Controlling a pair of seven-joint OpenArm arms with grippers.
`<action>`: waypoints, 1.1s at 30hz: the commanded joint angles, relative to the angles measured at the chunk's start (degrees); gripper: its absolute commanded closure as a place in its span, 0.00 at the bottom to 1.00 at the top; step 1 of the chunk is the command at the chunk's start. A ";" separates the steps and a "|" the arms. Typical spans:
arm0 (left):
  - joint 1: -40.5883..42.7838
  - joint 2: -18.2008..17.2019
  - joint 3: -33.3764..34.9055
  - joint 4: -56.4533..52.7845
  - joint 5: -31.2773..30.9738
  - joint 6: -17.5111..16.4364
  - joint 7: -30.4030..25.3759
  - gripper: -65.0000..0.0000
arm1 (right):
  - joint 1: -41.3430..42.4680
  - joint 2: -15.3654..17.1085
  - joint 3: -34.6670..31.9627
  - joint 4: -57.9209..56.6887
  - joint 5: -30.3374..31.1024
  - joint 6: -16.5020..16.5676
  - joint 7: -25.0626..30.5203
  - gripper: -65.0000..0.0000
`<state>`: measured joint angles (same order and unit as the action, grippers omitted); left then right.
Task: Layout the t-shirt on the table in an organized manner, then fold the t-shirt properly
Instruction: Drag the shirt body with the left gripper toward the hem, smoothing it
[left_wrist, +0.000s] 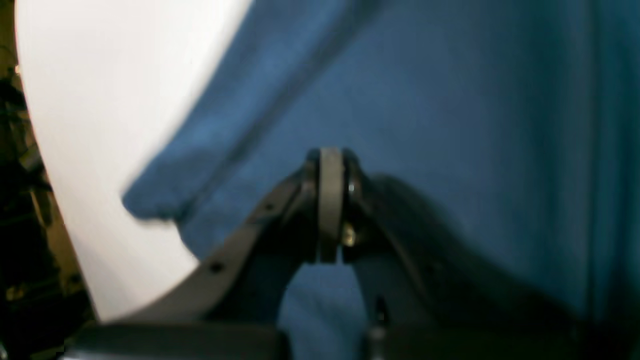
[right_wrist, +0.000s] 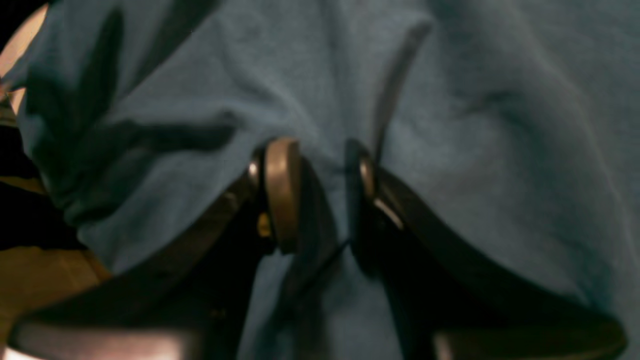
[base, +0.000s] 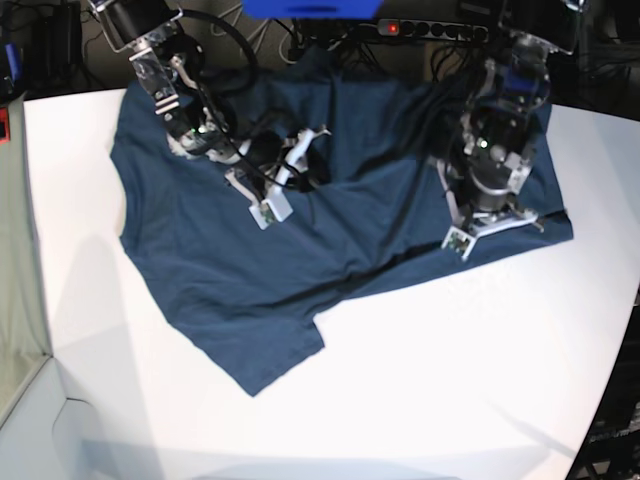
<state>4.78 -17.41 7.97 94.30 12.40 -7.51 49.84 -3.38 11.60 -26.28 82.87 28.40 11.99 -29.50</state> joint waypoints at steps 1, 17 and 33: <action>-0.42 -0.22 -0.01 -0.54 0.21 0.26 -1.36 1.00 | -0.45 1.37 0.22 -0.54 -2.34 -1.83 -4.13 0.81; -9.65 3.47 8.25 -8.37 0.74 0.26 -3.91 1.00 | -2.29 3.66 -0.13 -0.72 -2.43 -1.83 -4.13 1.00; -19.94 8.57 13.26 -20.94 0.65 0.26 -4.61 1.00 | -2.29 3.75 0.22 -3.09 -2.43 -1.83 -4.13 1.00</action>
<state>-13.56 -8.93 21.50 72.69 12.80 -7.60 45.69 -4.62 14.41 -26.02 81.25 30.48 13.30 -26.46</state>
